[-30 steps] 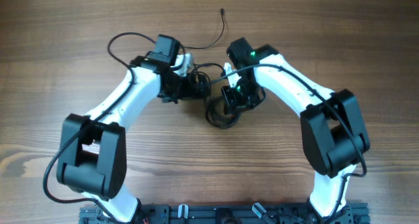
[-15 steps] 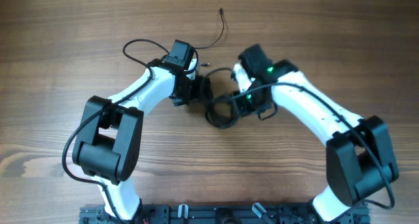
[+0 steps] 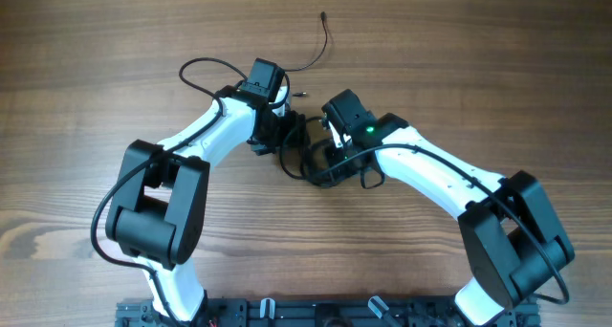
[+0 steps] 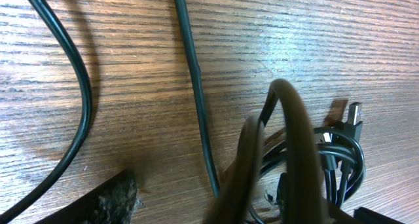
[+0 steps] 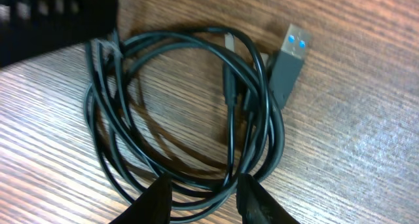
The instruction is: Untangle cables
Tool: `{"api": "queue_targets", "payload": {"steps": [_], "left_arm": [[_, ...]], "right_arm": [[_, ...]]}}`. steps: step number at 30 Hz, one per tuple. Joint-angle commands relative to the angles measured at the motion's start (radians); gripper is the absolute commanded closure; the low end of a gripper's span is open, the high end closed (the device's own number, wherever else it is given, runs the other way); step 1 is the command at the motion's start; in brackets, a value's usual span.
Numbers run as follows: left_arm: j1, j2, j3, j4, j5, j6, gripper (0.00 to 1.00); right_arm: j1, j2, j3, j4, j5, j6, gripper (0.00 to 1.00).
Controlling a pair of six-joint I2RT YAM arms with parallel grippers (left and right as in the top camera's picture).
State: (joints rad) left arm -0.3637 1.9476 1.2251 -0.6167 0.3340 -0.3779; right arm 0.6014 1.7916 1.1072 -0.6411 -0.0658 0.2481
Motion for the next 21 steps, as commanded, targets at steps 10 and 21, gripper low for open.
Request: {"api": "queue_targets", "payload": {"steps": [10,21], "left_arm": [[0.001,0.014,0.013,0.000,-0.009,-0.001,0.30],[0.001,0.014,0.013,0.000,-0.009,-0.001,0.29]], "right_arm": [[0.002,0.011,-0.094,0.157,0.022,0.036,0.67],[0.002,0.101,-0.099,0.262,0.089,0.018,0.67]]}}
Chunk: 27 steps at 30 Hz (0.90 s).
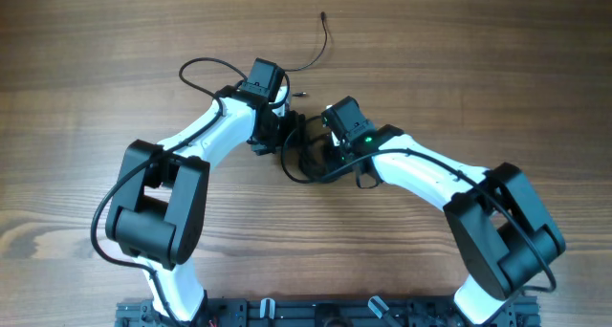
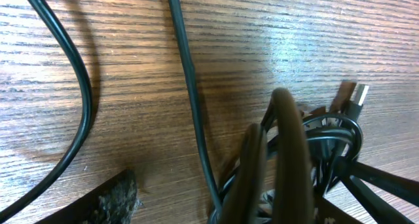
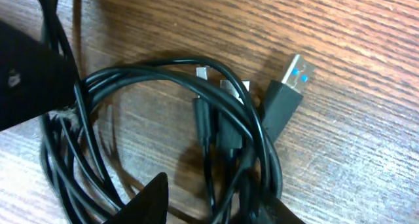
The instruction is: Untangle cables
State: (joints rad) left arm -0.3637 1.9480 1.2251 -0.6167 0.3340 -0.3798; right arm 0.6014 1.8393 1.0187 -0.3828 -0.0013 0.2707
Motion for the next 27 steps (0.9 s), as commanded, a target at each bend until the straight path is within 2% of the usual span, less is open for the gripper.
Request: {"api": "queue_targets", "payload": {"steps": [1,2,5,8,10,12,16,20,23,27], "left_arm": [[0.001,0.014,0.013,0.000,-0.009,0.001,0.30],[0.001,0.014,0.013,0.000,-0.010,0.001,0.30],[0.001,0.014,0.013,0.000,-0.009,0.001,0.30],[0.001,0.012,0.014,0.000,0.006,0.004,0.28],[0.001,0.000,0.017,-0.004,0.077,0.063,0.22],[0.001,-0.027,0.018,-0.006,0.104,0.112,0.22],[0.001,-0.044,0.018,-0.023,0.103,0.167,0.41],[0.001,-0.044,0.018,-0.029,0.062,0.167,0.71],[0.001,-0.041,0.018,-0.025,0.061,0.167,0.76],[0.001,-0.026,0.018,0.003,0.062,0.163,0.78]], "right_arm": [[0.001,0.063,-0.011,-0.001,0.025,-0.005,0.68],[0.001,0.072,-0.011,-0.006,0.032,-0.005,0.68],[0.001,0.079,-0.011,-0.007,0.017,-0.005,0.96],[0.000,0.049,0.025,-0.090,-0.001,-0.008,0.96],[-0.001,0.022,0.064,-0.139,-0.079,-0.039,0.96],[-0.010,0.006,0.101,-0.172,-0.165,-0.051,0.96],[-0.094,0.006,0.120,-0.187,-0.480,-0.051,0.96],[-0.188,0.006,0.120,-0.153,-0.677,-0.034,0.96],[-0.196,0.006,0.120,-0.148,-0.706,-0.035,0.96],[-0.196,0.006,0.120,-0.127,-0.876,-0.035,0.96]]}}
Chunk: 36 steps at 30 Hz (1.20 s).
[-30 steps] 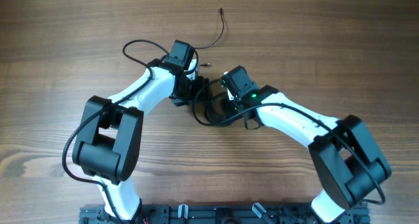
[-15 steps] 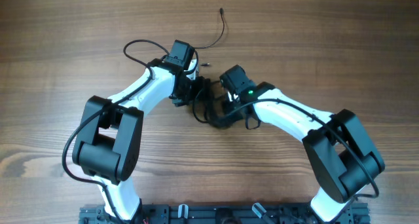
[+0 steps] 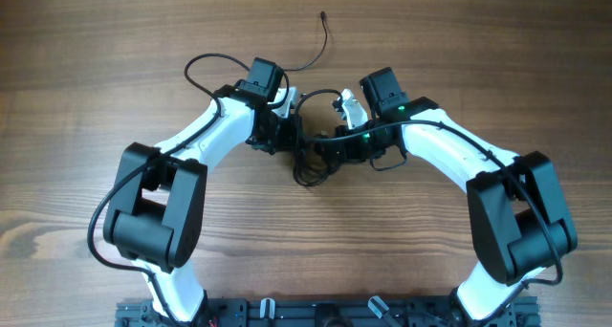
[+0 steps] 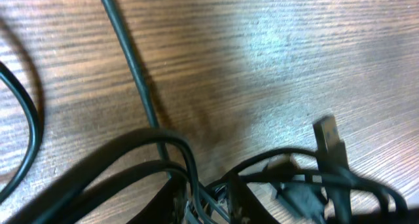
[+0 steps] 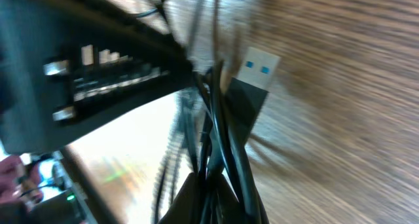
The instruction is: Untangle cables
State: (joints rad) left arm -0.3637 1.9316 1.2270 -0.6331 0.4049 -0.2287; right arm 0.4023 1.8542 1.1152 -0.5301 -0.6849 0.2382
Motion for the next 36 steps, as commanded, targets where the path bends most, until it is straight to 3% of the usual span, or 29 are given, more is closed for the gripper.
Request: {"api": "queue_targets", "payload": {"steps": [1,7,11,13,16,19,22,26,30,36], "left_arm": [[0.001,-0.005,0.016,0.025,-0.009,0.008,0.78],[0.001,0.003,0.016,0.036,-0.053,-0.038,0.77],[0.007,0.002,0.016,0.027,-0.058,-0.045,0.78],[0.034,0.000,0.017,0.015,-0.079,-0.044,0.69],[0.110,0.000,0.017,-0.008,-0.018,-0.036,0.67],[0.198,0.000,0.017,-0.024,0.188,0.062,0.63],[0.264,0.000,0.017,-0.056,0.434,0.233,0.60],[0.337,0.000,0.017,-0.170,0.753,0.589,0.59],[0.328,0.000,0.017,-0.229,0.826,0.745,0.60],[0.260,0.000,0.017,-0.205,0.791,0.746,0.53]], "right_arm": [[0.003,-0.009,0.023,0.024,-0.234,-0.003,0.96],[-0.005,-0.009,0.023,0.068,-0.424,0.006,0.96],[-0.008,-0.009,0.023,0.059,-0.445,0.024,0.96],[-0.017,-0.009,0.023,0.046,-0.470,0.021,0.96],[-0.033,-0.009,0.023,0.048,-0.589,-0.028,0.96],[-0.054,-0.009,0.023,0.048,-0.624,-0.020,0.96],[-0.074,-0.009,0.023,0.049,-0.614,0.001,0.96],[-0.090,-0.009,0.023,0.058,-0.618,0.024,0.96],[-0.090,-0.009,0.023,0.095,-0.707,0.034,0.96],[-0.087,-0.008,0.023,0.291,-0.763,0.210,0.96]]}}
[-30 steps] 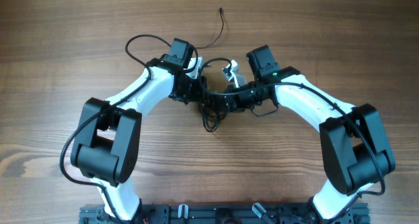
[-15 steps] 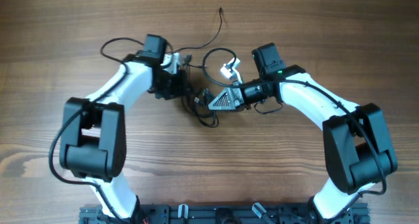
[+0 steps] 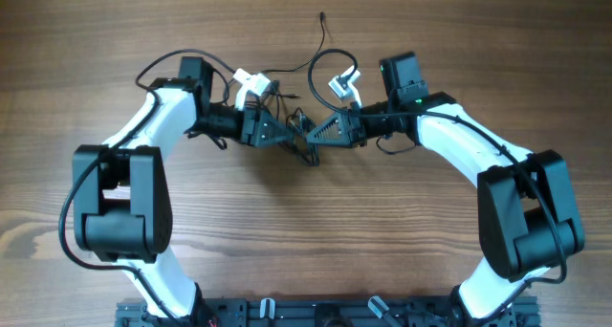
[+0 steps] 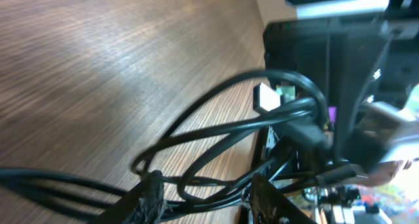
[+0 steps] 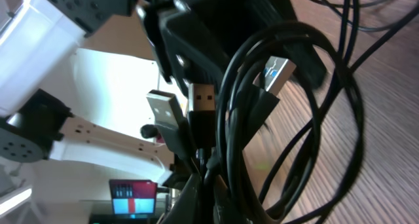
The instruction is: Untangle cables
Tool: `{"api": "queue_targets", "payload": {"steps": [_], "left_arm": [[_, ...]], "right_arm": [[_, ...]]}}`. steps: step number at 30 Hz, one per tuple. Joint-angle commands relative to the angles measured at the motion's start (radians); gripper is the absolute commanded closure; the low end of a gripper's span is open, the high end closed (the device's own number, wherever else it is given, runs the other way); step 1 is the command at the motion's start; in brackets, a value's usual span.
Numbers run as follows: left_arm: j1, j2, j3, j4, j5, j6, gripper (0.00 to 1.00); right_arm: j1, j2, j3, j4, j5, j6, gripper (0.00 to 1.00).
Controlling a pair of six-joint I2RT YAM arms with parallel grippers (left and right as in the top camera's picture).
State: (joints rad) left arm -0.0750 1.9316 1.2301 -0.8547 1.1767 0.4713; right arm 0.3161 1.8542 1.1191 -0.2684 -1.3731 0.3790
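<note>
A tangle of black cables (image 3: 304, 141) hangs between my two grippers at the table's middle back, with a loop (image 3: 320, 67) standing up behind it. My right gripper (image 3: 321, 134) points left and is shut on the bundle (image 5: 249, 119), whose USB plugs (image 5: 278, 70) stick out above its fingers (image 5: 196, 201). My left gripper (image 3: 277, 131) points right at it. In the left wrist view the gripper (image 4: 206, 194) has its fingers (image 4: 149, 192) wide apart, and cable strands (image 4: 216, 129) run across the gap.
The wooden table (image 3: 459, 40) carries a thin cable ending in a small plug (image 3: 323, 17) at the far middle. A black rail (image 3: 316, 313) runs along the front edge between the arm bases. The left arm's own cable loops beside its wrist (image 3: 153, 71).
The left arm has swung out to the left and its wrist now points right, with the fingers wider apart. The right gripper holds the bundle higher, and a loop stands up behind.
The coil lay flat on the table with both grippers over it, the right one open around its strands. By 1.2 s ago the right gripper had shut on the bundle and moved it back. Now the bundle is up between two facing grippers.
</note>
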Motion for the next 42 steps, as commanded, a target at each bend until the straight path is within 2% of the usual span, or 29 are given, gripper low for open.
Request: {"api": "queue_targets", "payload": {"steps": [1,6,12,14,18,22,24,28,33,34,35,36,37,38,39,40,41,42], "left_arm": [[-0.037,0.000,0.014,0.034,0.019,0.022,0.52],[-0.038,0.000,0.014,0.150,-0.141,-0.231,0.57],[-0.039,0.000,0.014,0.195,-0.342,-0.425,0.58],[-0.039,0.000,0.014,0.197,-0.373,-0.444,0.56],[-0.039,0.000,0.014,0.196,-0.386,-0.458,0.52],[-0.039,0.000,0.014,0.193,-0.386,-0.458,0.48],[-0.039,0.000,0.014,0.193,-0.386,-0.458,0.46],[-0.039,0.000,0.014,0.193,-0.386,-0.458,0.44],[-0.039,0.000,0.014,0.193,-0.386,-0.458,0.35],[-0.039,0.000,0.014,0.193,-0.386,-0.458,0.33],[-0.039,0.000,0.014,0.193,-0.386,-0.458,0.32],[-0.039,0.000,0.014,0.192,-0.386,-0.458,0.31],[-0.039,0.000,0.014,0.190,-0.386,-0.458,0.30],[-0.039,0.000,0.014,0.189,-0.386,-0.458,0.29],[-0.039,0.000,0.014,0.189,-0.386,-0.458,0.29],[-0.039,0.000,0.014,0.188,-0.385,-0.458,0.29],[-0.039,0.000,0.014,0.180,-0.377,-0.458,0.36],[-0.038,-0.005,0.014,0.175,-0.357,-0.457,0.37]], "right_arm": [[0.002,-0.009,0.019,0.029,-0.090,0.067,0.96],[0.039,-0.008,0.018,0.028,-0.203,0.039,0.96],[0.066,-0.009,0.018,0.028,-0.199,0.039,0.96],[0.066,-0.008,0.018,0.028,-0.187,0.037,0.96],[0.066,-0.009,0.018,0.006,-0.023,0.040,0.96],[0.066,-0.008,0.018,-0.095,0.161,0.040,0.96],[0.066,-0.008,0.018,-0.157,0.317,0.047,0.96],[0.068,-0.008,0.018,-0.277,0.579,0.135,0.96],[0.092,-0.009,0.018,-0.357,0.728,0.148,0.95],[0.101,-0.008,0.018,-0.360,0.743,0.149,0.89],[0.109,-0.009,0.018,-0.362,0.756,0.148,0.73],[0.121,-0.008,0.018,-0.369,0.785,0.148,0.43],[0.130,-0.009,0.018,-0.380,0.822,0.148,0.24],[0.136,-0.008,0.018,-0.393,0.867,0.148,0.17],[0.138,-0.008,0.018,-0.402,0.884,0.147,0.17],[0.138,-0.009,0.018,-0.407,0.882,0.143,0.28],[0.138,-0.014,0.020,-0.416,0.883,0.134,0.31],[0.137,-0.025,0.021,-0.417,0.881,0.114,0.31]]}}
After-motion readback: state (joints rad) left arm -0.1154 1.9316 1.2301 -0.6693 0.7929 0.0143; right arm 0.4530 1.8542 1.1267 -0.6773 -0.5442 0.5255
